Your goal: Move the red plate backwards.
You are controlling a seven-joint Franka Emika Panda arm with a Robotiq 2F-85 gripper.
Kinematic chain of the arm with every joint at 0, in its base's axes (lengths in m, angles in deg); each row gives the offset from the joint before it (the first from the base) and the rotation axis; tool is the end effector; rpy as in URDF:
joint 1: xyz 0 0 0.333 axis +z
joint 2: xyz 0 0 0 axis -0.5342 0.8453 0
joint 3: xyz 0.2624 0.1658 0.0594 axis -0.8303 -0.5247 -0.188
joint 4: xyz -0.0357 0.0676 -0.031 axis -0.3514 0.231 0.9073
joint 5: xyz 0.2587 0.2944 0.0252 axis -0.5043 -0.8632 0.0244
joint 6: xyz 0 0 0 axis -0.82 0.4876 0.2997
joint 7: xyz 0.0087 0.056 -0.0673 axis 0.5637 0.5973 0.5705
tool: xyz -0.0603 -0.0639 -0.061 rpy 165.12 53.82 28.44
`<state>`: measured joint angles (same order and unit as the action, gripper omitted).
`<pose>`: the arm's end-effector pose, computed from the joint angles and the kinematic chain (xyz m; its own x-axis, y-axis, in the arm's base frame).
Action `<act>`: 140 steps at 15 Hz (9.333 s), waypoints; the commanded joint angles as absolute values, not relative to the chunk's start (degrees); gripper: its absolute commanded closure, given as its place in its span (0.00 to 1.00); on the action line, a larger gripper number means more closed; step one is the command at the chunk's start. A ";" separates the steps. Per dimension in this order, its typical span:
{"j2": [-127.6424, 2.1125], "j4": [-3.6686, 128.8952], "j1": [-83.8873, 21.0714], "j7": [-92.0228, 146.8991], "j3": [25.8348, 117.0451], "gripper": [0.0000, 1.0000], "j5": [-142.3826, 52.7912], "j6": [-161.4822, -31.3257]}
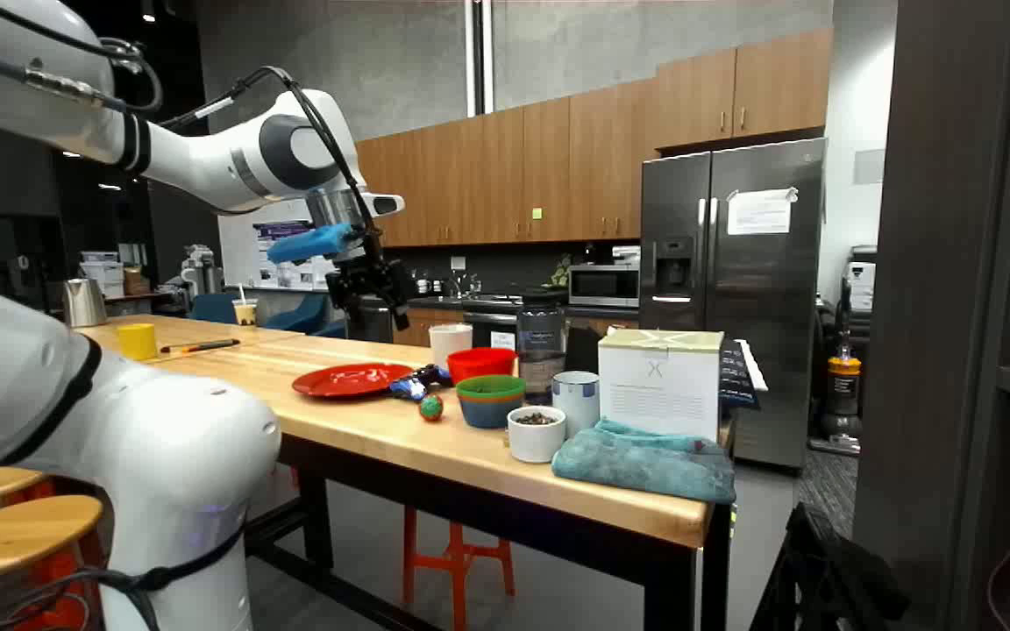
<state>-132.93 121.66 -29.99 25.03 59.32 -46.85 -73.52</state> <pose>0.2925 0.0586 0.5308 0.9682 0.0321 0.2479 0.0074 -0.9950 0.1000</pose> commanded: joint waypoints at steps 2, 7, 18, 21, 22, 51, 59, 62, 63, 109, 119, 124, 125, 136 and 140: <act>-132.84 121.48 -29.70 24.82 59.53 0.00 -46.61 -73.35; -132.83 121.49 -29.70 24.82 59.53 0.00 -46.61 -73.35; -132.83 121.49 -29.70 24.82 59.53 0.00 -46.61 -73.35; -132.83 121.49 -29.70 24.82 59.53 0.00 -46.61 -73.35; -132.83 121.49 -29.70 24.82 59.53 0.00 -46.61 -73.35; -97.05 112.44 -12.35 25.31 46.28 1.00 -56.42 -85.06; -87.64 107.39 -12.33 25.12 45.48 1.00 -55.69 -86.13; -85.46 105.07 -12.37 24.68 45.24 1.00 -54.47 -85.54; -85.36 104.33 -12.43 24.59 45.28 1.00 -54.05 -84.83; -82.74 100.47 -13.17 21.94 46.39 1.00 -51.20 -80.12; -72.68 90.21 -12.15 16.28 46.37 1.00 -47.87 -84.47; -69.67 85.65 -11.60 13.50 47.25 1.00 -45.17 -82.89; -69.63 85.39 -11.71 13.11 47.53 1.00 -45.14 -82.51; -72.33 87.41 -13.87 6.85 52.35 1.00 -44.78 -81.52; -71.11 85.72 -13.70 6.31 52.71 1.00 -44.28 -81.35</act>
<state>-72.52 86.70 -13.40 7.68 51.97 -46.74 -81.45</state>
